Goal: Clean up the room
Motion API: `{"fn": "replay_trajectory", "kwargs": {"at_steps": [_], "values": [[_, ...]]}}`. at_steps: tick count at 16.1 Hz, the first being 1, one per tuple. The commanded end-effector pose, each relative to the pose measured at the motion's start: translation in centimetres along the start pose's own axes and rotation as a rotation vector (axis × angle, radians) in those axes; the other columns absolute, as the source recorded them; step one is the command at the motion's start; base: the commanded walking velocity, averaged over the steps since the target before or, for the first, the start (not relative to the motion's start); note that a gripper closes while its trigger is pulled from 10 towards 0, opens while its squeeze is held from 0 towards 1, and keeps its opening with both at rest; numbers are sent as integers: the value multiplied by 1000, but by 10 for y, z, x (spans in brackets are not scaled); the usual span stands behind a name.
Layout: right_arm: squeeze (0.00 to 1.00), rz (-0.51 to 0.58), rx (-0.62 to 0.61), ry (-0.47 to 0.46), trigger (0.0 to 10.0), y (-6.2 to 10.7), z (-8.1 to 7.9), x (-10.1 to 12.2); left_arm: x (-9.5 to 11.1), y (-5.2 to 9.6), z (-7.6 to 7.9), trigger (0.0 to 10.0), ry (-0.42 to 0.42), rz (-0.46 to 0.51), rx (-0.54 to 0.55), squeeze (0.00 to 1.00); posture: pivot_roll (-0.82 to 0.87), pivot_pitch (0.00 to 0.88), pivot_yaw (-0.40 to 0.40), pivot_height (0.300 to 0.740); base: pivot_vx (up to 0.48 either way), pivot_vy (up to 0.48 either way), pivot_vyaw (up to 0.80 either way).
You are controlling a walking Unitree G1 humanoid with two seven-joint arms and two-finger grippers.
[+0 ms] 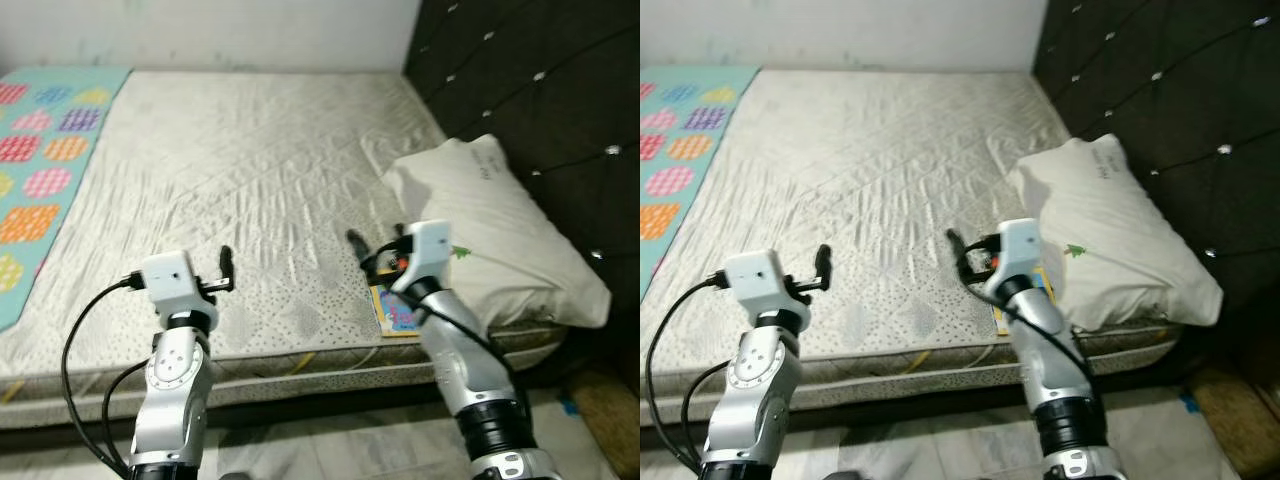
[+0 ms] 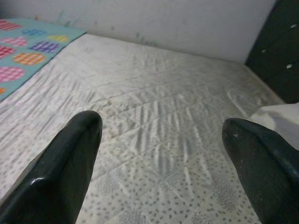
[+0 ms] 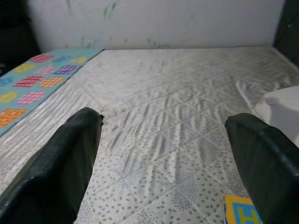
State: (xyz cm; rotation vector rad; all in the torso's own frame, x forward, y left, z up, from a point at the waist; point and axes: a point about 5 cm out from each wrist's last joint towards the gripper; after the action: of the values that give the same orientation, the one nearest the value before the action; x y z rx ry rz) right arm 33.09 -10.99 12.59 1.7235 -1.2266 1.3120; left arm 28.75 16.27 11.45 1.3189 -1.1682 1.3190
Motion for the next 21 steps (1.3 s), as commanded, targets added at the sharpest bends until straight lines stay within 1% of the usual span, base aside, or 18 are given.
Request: {"fn": "replay_trajectory", "kwargs": {"at_steps": [1,5,12,17,19,21], "values": [[0,5,17,0,10000,-3,-7,1,-1,0,-6,10000,-20,-7,13,0,44,89,-66,740,0,439,0],[0,0,15,-1,10000,-1,-7,-1,-2,0,-6,10000,-23,-7,13,0,45,80,-68,740,0,442,0],[0,-1,15,-5,10000,-4,-9,-2,-1,-2,-8,10000,-29,-7,17,0,48,78,-62,740,0,442,0],[0,-7,13,-5,10000,-4,-9,-4,0,-2,-4,10000,-22,-8,10,0,48,80,-61,740,0,442,0],[0,-11,19,-7,10000,-4,-11,-5,4,-4,-2,10000,-7,15,5,0,47,80,-61,740,0,435,0],[0,-20,30,-7,10000,-4,-12,-6,6,-3,-1,10000,-21,32,-19,0,46,80,-61,740,0,0,0]]}}
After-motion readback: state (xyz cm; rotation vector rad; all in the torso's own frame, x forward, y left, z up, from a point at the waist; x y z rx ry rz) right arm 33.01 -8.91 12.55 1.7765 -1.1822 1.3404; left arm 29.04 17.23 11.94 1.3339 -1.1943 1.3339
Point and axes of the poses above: a point about 5 cm out from each wrist's last joint towards the gripper, its own y axis pointing back from the gripper into the wrist, its own x axis along the axis of the wrist's last joint, z = x × y, and after that the axes turned 9 degrees about -y, right-handed
